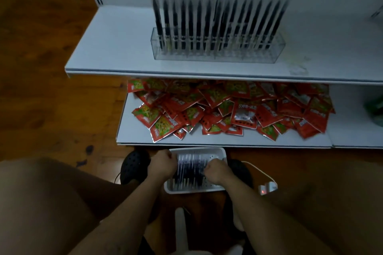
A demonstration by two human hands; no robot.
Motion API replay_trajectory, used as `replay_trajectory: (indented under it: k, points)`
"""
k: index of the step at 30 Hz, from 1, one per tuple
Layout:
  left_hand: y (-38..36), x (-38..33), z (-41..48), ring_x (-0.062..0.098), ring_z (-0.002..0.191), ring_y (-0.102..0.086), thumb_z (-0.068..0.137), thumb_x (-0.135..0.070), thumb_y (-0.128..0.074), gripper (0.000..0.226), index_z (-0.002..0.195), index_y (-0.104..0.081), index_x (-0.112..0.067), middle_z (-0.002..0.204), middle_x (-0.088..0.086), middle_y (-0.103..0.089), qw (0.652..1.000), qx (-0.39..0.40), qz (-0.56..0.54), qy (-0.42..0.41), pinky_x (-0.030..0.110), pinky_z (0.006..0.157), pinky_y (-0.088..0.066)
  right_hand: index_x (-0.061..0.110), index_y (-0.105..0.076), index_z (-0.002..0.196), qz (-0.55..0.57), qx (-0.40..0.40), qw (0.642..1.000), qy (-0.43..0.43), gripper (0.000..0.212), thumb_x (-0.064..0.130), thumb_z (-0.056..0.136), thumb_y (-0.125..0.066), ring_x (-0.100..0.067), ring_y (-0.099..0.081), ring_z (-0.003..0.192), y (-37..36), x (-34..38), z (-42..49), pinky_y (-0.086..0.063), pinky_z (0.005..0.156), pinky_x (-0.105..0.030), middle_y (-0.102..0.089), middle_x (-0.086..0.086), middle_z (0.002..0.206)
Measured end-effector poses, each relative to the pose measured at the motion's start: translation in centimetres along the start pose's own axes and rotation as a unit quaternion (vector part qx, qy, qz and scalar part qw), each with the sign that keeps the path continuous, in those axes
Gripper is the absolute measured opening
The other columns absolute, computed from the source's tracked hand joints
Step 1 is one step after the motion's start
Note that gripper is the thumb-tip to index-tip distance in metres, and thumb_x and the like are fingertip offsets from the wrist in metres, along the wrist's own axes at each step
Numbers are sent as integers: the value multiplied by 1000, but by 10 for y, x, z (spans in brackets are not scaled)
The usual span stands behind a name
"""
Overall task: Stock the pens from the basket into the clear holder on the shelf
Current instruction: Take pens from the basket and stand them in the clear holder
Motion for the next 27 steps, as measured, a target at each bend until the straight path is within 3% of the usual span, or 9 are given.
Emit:
replay_trajectory:
  k: [5,7,8,10,13,17,21,25,27]
  points:
    - [-39,3,22,31,86,-65,99,-24,-42,26,92,-63,-10,92,16,-68,997,53,-54,9,33,72,-51,15,-39,65,-47,67,995,-60,30,26,91,-49,-15,-34,63,-32,-16,38,-31,54,-25,-34,-11,79]
    - [-58,15,25,36,94,-64,99,-23,-43,26,95,-63,-6,98,22,-68,993,83,-68,50,38,81,-51,6,-56,107,-41,89,992,-81,27,28,93,-49,-30,-50,105,-42,-19,46,-44,82,-32,-39,-25,126]
    - [-66,21,26,36,97,-64,100,-24,-44,27,100,-63,-4,102,22,-68,990,98,-75,73,38,83,-51,6,-47,131,-48,86,992,-81,43,28,94,-49,-35,-38,129,-47,-24,54,-40,98,-35,-25,-22,147]
    - [-78,30,29,33,102,-63,100,-25,-46,30,106,-63,-1,107,19,-67,984,112,-84,105,31,81,-48,11,-29,148,-47,85,991,-87,61,29,95,-51,-31,-12,146,-53,-31,66,-28,111,-35,-4,-11,160]
    - [-88,37,39,28,104,-61,101,-26,-47,30,110,-61,-1,108,15,-65,978,123,-101,137,24,76,-38,8,-31,148,-44,95,988,-118,61,31,94,-50,-29,-11,147,-57,-34,88,-28,111,-34,-8,-10,160]
    - [-97,42,58,26,97,-61,98,-28,-51,27,106,-63,-4,105,15,-68,974,131,-113,147,26,76,-42,3,-31,148,-2,113,982,-151,61,31,96,-47,-33,-24,142,-62,-38,108,-33,108,-34,-17,-16,157]
    - [-98,42,72,24,95,-60,98,-28,-52,26,110,-63,-7,103,11,-65,972,136,-120,146,27,79,-44,2,-18,151,48,67,978,-190,64,26,98,-44,-30,-31,138,-70,-43,112,-34,105,-32,-5,-10,160]
    - [-91,35,74,11,65,-52,98,-23,-53,14,92,-62,-14,81,3,-59,969,140,-152,139,13,49,-41,7,-49,130,80,8,974,-210,47,28,87,-55,-23,-57,104,-66,-44,104,-44,87,-31,-49,-5,136]
    - [-83,30,72,10,57,-50,96,-21,-55,17,81,-61,-16,72,3,-58,969,132,-164,133,13,41,-39,2,-56,121,132,0,973,-189,38,18,87,-58,-23,-61,95,-64,-38,97,-49,75,-29,-58,-10,119]
Point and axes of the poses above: each hand's wrist, its own z-axis towards the middle knuckle, its own y-axis out of the back of the hand, x = y × z, the point moved 4 cm from there along z, towards the middle knuckle
